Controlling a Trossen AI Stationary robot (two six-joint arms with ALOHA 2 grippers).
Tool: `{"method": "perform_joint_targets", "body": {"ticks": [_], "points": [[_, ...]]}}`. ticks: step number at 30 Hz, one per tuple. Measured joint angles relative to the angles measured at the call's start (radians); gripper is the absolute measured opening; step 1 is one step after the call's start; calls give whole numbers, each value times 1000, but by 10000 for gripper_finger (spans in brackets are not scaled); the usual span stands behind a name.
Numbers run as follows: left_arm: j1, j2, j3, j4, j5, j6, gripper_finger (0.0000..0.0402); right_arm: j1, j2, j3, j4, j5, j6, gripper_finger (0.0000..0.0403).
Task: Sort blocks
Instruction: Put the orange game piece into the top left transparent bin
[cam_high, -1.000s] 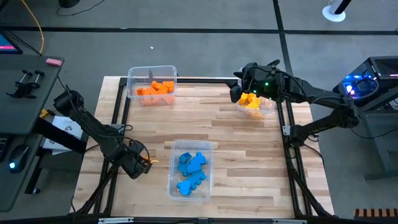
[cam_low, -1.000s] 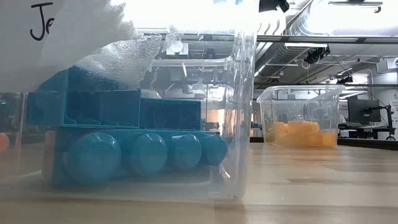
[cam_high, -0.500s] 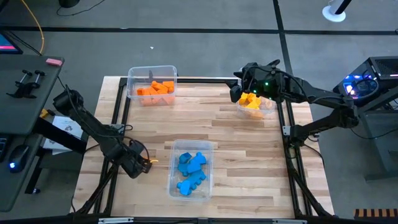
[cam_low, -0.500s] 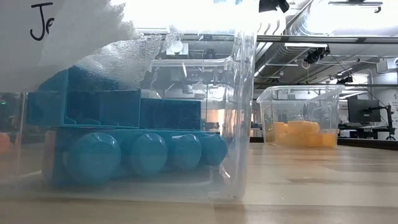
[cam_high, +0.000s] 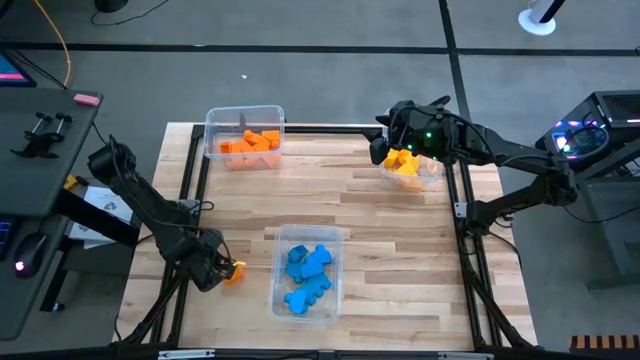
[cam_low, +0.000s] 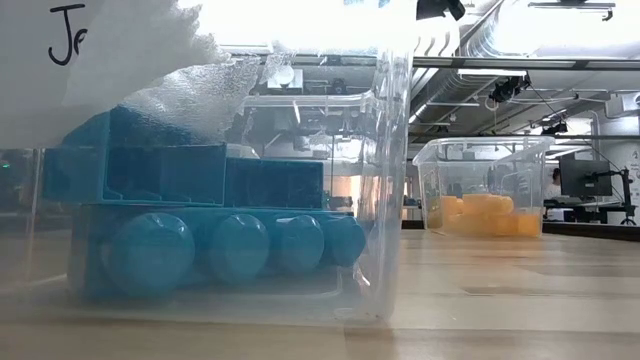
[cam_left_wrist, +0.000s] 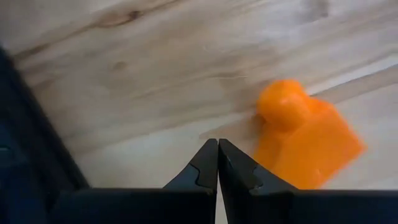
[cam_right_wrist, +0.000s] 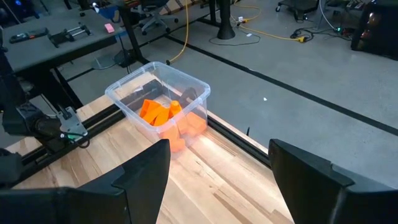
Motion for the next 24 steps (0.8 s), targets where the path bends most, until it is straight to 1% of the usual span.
{"method": "perform_joint_targets", "body": {"ticks": [5,8,13,16,19,22,24], "points": [[-20,-17,16,-59,-8,-18,0,0,0,0,1,0,0,270],[-18,-42,32,-78,-40,2,0,0,0,0,2,0,0,270],[-19,-96,53,-76,-51,114,0,0,0,0,9,1,0,270],[-19,-152,65,-4,-76,230,0,0,0,0,12,3,0,270],[-10,-186,65,39,-93,300,1,0,0,0,12,3,-3,270],[12,-195,65,51,-61,361,11,0,0,0,11,3,-5,270],[32,-198,65,80,-20,420,29,0,0,0,11,3,-5,270]]}}
